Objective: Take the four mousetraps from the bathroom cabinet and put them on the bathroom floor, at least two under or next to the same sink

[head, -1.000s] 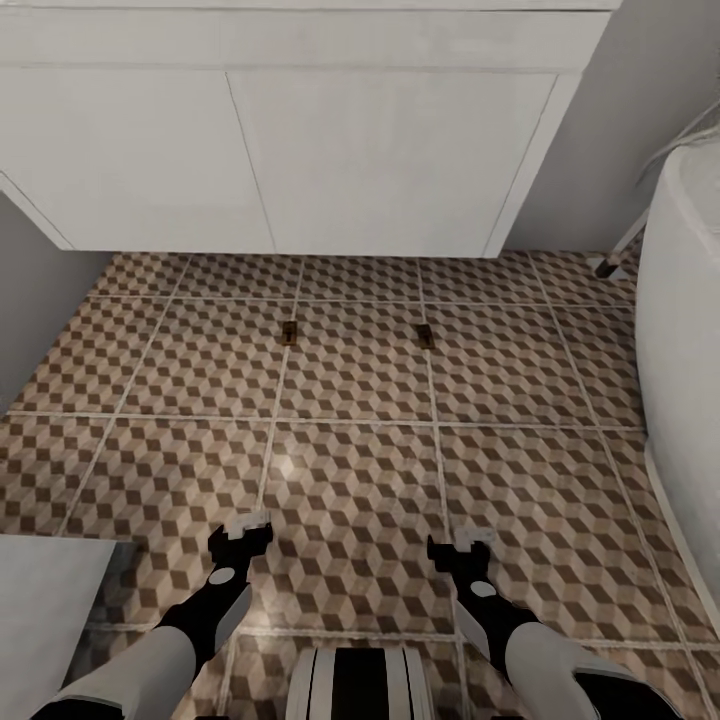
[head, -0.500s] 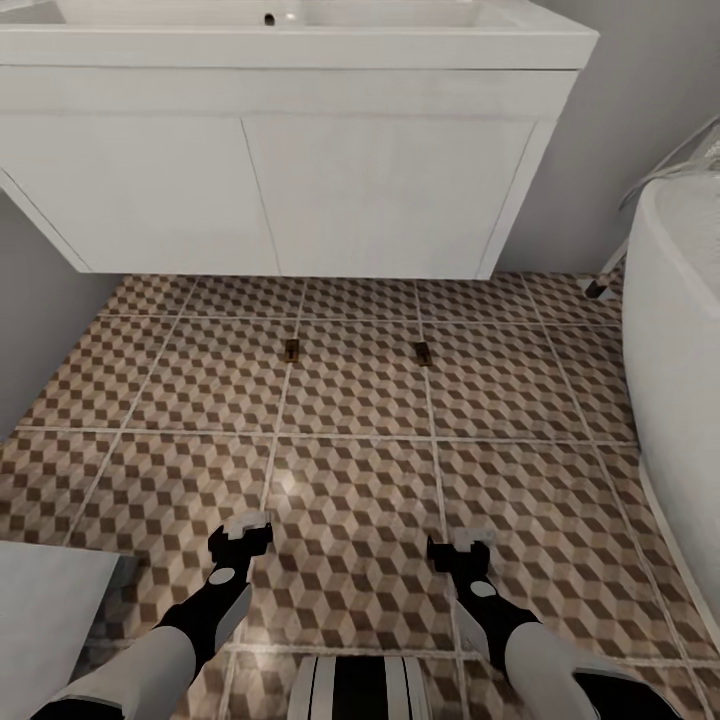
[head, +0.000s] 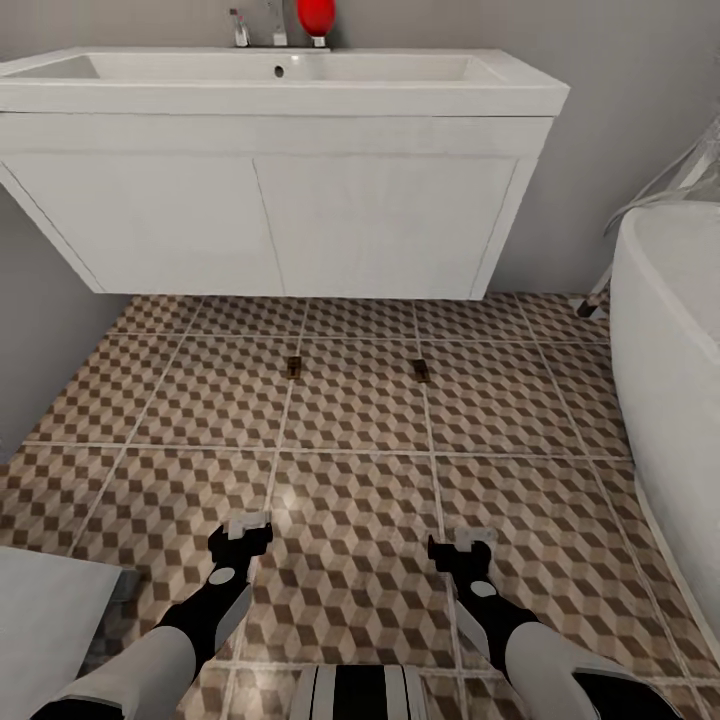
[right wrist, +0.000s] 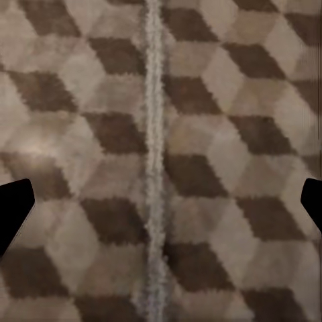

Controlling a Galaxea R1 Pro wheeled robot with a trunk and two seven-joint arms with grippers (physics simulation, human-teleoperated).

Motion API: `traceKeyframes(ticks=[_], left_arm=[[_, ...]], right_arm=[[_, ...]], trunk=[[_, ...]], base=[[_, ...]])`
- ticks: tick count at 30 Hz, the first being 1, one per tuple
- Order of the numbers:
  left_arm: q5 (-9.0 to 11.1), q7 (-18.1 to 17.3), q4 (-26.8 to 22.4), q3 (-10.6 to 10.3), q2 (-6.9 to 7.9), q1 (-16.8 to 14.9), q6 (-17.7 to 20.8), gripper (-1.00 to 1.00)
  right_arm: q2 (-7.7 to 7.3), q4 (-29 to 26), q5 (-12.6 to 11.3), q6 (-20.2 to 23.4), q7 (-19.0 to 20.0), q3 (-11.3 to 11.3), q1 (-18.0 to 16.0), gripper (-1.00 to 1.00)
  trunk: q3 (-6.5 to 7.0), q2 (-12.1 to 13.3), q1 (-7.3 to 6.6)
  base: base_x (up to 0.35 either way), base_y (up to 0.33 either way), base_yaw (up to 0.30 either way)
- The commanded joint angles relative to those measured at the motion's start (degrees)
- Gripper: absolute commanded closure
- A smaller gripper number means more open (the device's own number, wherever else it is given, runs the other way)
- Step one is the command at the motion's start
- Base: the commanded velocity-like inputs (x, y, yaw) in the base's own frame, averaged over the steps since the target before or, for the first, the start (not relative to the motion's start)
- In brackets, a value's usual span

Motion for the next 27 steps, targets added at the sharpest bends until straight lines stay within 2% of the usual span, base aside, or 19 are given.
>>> traceKeyframes(ticks=[1,27], left_arm=[[0.61,0.3,0.04,-0.49,0.02,-0.02,-0.23,-1.0],[0.7,0.23,0.08,-0.39,0.0,0.0,-0.07,-1.0]], right_arm=[[0.05,0.06,0.58,-0.15,-0.23,-0.48,-0.03,-1.0],[0.11,0.06,0.53,0.4,-1.85,-0.5,-0.03,-1.0]], trunk=[[0.19,0.0,-0.03],[5.95,0.35,-0.7]], base=[[0.0,0.0,0.0],[0.0,0.0,0.0]])
